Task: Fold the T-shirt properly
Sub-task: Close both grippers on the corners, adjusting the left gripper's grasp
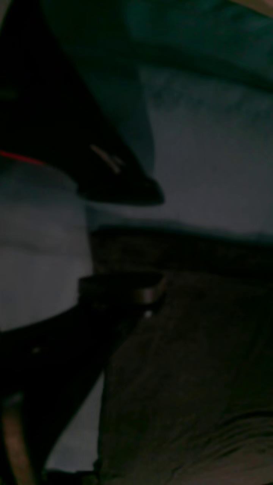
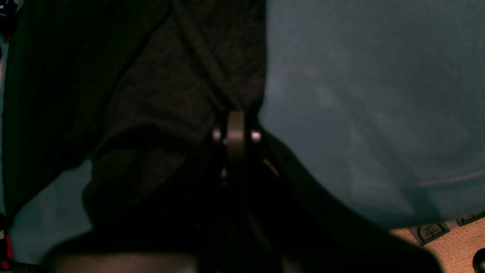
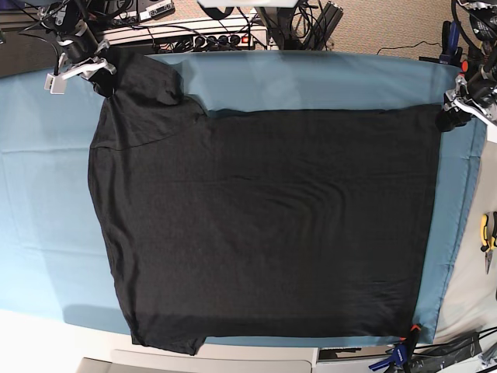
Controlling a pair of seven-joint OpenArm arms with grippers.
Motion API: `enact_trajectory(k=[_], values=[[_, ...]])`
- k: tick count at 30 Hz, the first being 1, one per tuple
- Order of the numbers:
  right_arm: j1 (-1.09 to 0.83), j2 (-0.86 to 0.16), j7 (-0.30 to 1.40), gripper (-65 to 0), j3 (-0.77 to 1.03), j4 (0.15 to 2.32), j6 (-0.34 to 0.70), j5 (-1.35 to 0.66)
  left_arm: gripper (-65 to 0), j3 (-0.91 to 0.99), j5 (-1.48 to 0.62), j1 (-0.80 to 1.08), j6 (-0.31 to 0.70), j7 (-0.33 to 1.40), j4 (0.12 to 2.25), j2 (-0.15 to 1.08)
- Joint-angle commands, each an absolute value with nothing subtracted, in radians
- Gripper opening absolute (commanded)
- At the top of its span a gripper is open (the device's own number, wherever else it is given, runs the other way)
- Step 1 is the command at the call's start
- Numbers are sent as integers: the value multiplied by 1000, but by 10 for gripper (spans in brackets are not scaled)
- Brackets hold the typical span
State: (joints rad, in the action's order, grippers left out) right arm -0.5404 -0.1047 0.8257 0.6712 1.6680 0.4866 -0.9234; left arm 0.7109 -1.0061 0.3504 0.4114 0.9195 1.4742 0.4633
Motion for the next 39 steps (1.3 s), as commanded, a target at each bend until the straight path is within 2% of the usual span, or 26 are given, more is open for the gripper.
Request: enact_trajectory(k=[1, 15, 27, 31, 34, 39], values=[[-551, -113, 842, -650, 675, 1674, 475, -900, -367, 716, -1005, 352, 415, 924, 1486, 479], [-550, -113, 842, -650, 675, 1674, 475, -900, -367, 705, -996, 357, 408, 931, 1485, 421], [-548, -113, 842, -650, 675, 1674, 475, -900, -367, 486, -972, 361, 408, 939, 1486, 410], [-548, -113, 842, -650, 675, 1674, 475, -900, -373, 483, -972, 360, 408, 939, 1486, 410], [-548, -113, 842, -650, 675, 1674, 475, -900, -412, 483, -971, 360, 417, 939, 1486, 411], [-548, -113, 842, -650, 675, 1674, 475, -900, -409, 535, -934, 350, 435, 936, 1486, 413]])
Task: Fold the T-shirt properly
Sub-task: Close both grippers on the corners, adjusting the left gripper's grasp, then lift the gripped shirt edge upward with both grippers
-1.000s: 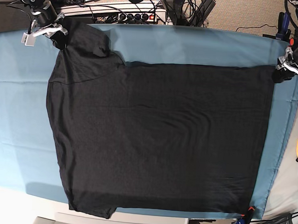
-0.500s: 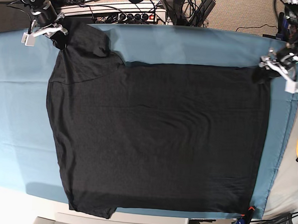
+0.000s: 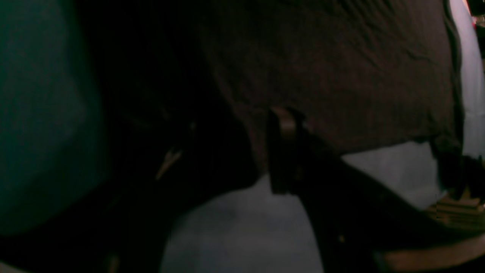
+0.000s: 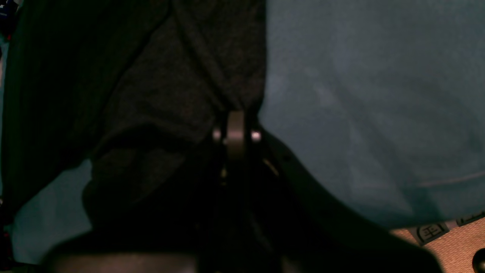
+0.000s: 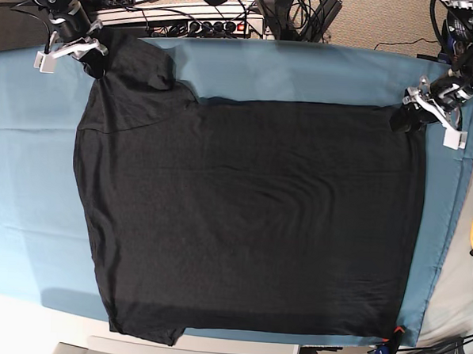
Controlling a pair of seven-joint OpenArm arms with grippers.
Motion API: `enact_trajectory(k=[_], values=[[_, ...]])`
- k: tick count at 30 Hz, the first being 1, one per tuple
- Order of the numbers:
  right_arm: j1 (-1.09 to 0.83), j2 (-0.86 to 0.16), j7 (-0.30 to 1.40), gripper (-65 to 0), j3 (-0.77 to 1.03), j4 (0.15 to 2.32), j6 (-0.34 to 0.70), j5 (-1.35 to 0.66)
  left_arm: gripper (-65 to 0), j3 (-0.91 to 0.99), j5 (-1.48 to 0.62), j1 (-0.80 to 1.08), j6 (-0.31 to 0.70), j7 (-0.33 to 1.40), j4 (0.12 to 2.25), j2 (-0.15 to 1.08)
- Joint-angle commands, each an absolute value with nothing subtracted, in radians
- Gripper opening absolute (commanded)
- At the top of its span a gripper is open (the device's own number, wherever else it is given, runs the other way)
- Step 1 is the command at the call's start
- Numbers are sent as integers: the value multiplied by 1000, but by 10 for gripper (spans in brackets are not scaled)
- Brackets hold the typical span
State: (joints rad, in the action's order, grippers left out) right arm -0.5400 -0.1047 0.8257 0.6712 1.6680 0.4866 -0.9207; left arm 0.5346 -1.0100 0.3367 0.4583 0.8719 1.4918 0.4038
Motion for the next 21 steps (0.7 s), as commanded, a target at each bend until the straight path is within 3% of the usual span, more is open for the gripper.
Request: enact_trajectory(k=[1, 7, 21], values=[[-548, -113, 842, -650, 675, 1674, 475, -900, -409, 561, -934, 348, 442, 935, 1486, 416], [-548, -113, 842, -650, 675, 1674, 475, -900, -409, 673, -934, 357, 441, 944, 1488, 461], [-548, -113, 842, -650, 675, 1674, 475, -900, -405, 674, -979, 371, 446, 970, 1488, 451]])
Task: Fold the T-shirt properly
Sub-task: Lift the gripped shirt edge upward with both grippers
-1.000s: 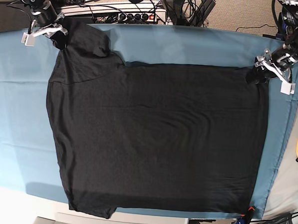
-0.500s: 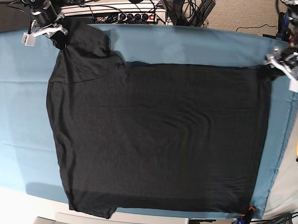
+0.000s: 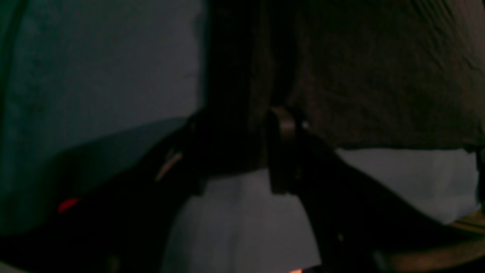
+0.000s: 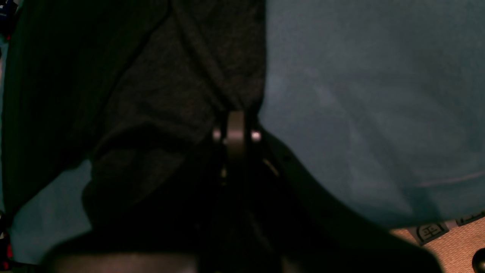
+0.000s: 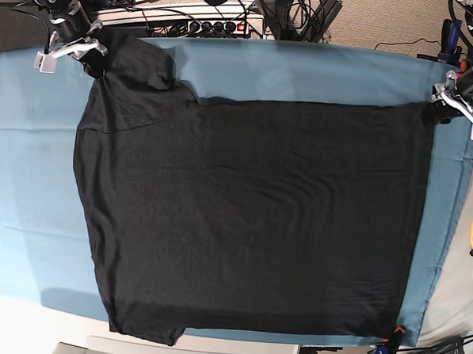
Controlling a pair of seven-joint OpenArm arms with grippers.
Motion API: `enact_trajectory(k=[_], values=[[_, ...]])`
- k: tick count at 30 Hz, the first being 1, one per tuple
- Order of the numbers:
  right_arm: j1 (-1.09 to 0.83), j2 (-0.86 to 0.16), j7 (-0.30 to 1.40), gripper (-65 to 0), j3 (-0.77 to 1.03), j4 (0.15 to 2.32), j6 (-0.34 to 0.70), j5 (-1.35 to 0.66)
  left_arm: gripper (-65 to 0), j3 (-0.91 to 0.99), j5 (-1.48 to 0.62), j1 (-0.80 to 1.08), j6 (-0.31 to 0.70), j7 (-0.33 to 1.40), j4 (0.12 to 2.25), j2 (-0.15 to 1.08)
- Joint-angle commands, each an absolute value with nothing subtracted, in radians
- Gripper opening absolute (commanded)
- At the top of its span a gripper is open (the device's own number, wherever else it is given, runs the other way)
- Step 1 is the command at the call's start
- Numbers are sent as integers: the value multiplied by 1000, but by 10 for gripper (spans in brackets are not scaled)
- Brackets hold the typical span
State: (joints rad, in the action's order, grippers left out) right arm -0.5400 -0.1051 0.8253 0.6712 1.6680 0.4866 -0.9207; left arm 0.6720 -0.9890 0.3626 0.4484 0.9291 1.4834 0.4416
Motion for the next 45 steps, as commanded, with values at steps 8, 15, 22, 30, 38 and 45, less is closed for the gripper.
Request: enact_trajectory(k=[8, 15, 22, 30, 38, 45], values=[[-548, -113, 842, -650, 675, 1674, 475, -900, -405, 649, -1017, 372, 469, 981, 1488, 429], [-548, -113, 842, -650, 675, 1674, 475, -900, -406, 643, -1034, 371, 472, 987, 1488, 411], [-548, -113, 842, -650, 675, 1674, 475, -900, -650, 643, -1030, 371, 472, 964, 1488, 413], [-548, -113, 826, -650, 675, 1676, 528, -900, -650, 645, -996, 368, 468, 943, 1490, 423], [-554, -113, 838, -650, 677, 1738, 599, -929, -650, 645, -999, 384, 469, 954, 1547, 461], [-591, -113, 840, -650, 676, 1895, 612, -892, -650, 645, -1006, 458, 469, 957, 1618, 469]])
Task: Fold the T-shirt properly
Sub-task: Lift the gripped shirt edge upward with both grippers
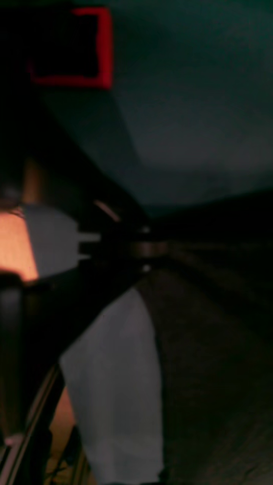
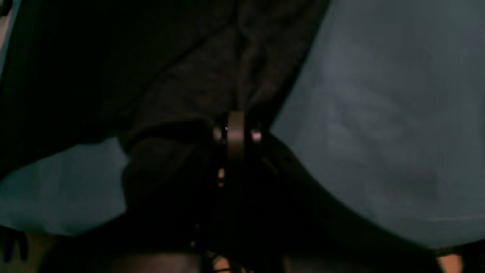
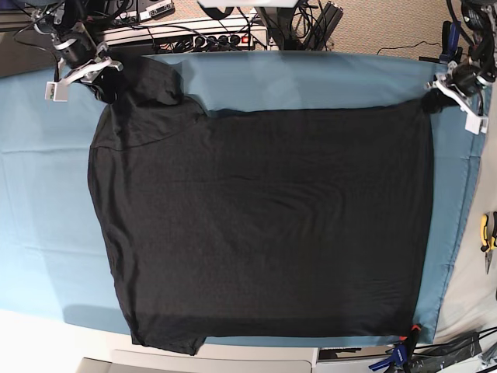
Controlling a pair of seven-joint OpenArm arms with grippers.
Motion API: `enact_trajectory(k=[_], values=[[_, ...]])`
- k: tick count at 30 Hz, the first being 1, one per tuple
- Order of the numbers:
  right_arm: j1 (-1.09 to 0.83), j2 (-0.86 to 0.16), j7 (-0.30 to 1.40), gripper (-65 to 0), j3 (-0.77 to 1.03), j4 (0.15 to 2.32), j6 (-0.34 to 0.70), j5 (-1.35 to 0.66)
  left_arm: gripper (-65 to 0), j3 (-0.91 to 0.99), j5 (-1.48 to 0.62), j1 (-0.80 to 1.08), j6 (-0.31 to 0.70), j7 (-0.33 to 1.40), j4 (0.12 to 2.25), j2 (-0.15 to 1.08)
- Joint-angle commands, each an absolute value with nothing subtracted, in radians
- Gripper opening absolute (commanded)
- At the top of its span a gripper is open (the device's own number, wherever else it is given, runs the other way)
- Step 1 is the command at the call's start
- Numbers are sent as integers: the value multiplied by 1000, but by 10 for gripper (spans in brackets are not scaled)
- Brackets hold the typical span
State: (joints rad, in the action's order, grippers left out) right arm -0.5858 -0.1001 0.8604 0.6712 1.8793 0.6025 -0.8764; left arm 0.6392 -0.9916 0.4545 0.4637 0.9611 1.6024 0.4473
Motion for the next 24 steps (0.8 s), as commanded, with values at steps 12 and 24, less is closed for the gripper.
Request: enact_trajectory(k=[12, 24], values=[[-721, -117, 888, -650, 883, 2035, 612, -962, -650, 745, -1113, 617, 522, 1011, 1729, 472], [-808, -146, 955, -650, 1003, 2035, 613, -1013, -650, 890, -1235, 749, 551, 1058, 1733, 515]])
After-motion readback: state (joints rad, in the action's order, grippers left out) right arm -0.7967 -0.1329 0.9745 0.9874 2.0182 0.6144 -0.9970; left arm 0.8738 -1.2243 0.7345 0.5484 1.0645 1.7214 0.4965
